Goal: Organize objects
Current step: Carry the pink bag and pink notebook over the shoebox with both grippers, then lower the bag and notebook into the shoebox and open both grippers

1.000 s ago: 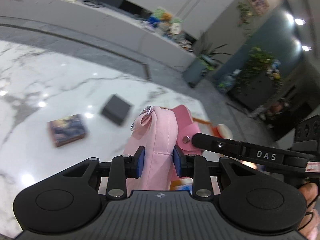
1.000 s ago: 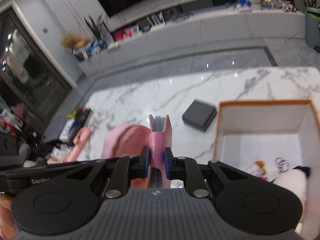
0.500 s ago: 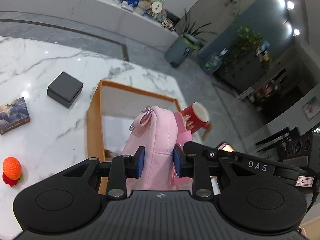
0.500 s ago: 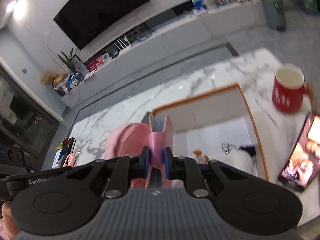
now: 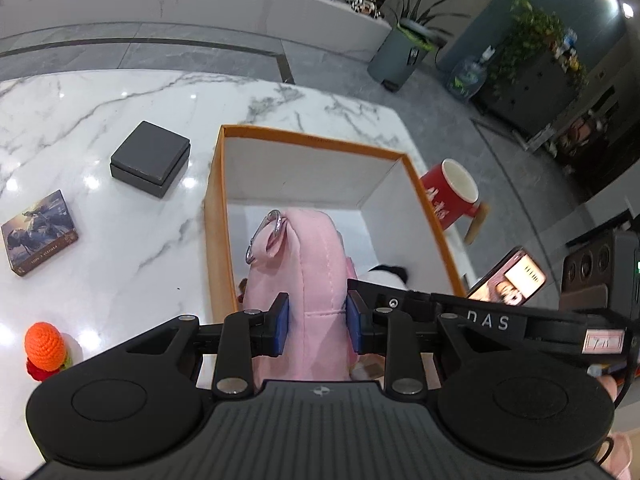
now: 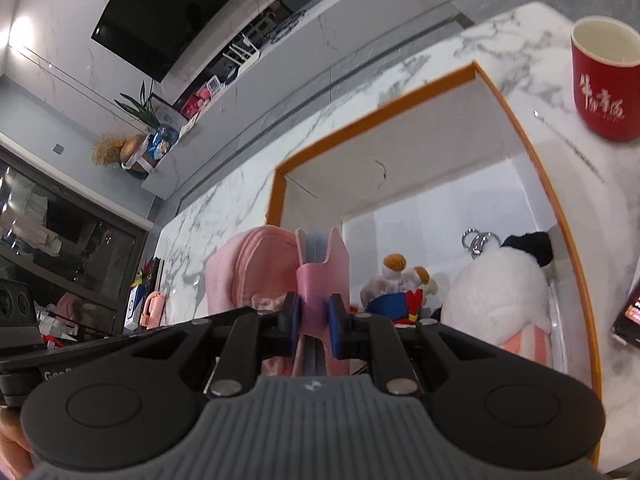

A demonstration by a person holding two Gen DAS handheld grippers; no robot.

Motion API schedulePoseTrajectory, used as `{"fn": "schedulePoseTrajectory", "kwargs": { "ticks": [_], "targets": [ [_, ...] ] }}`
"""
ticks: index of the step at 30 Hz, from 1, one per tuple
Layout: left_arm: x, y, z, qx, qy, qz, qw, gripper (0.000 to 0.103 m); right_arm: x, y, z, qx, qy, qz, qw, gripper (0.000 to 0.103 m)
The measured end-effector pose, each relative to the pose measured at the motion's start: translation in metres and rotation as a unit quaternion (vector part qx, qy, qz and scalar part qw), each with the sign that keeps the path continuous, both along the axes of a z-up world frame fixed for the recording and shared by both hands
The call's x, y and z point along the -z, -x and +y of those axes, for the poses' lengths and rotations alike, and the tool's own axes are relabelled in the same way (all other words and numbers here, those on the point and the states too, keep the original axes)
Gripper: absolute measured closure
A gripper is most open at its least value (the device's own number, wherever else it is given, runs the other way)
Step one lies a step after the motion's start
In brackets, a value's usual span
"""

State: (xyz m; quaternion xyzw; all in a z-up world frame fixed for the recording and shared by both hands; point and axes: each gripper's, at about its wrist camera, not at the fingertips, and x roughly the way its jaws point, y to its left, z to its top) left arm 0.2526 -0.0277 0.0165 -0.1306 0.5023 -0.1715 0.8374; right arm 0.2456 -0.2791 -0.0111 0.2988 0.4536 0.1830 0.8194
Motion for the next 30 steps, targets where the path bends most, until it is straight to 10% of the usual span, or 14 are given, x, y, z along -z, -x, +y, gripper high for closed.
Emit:
{"fn": "schedulePoseTrajectory", "kwargs": {
  "ticks": [14, 30],
  "targets": [
    [0.011, -0.006, -0.009, 0.047, -0.074, 0.018, 0.996, 0.059, 0.025, -0.016, 0.009, -0.019, 0.013, 0.028, 0.999, 0.087],
    [-0.011, 0.018, -0.002, 0.077, -0.106, -0.053, 0.99, 0.034, 0.035, -0.017, 0.034, -0.02, 0.074, 0.032, 0.997, 0.087]
  ]
}}
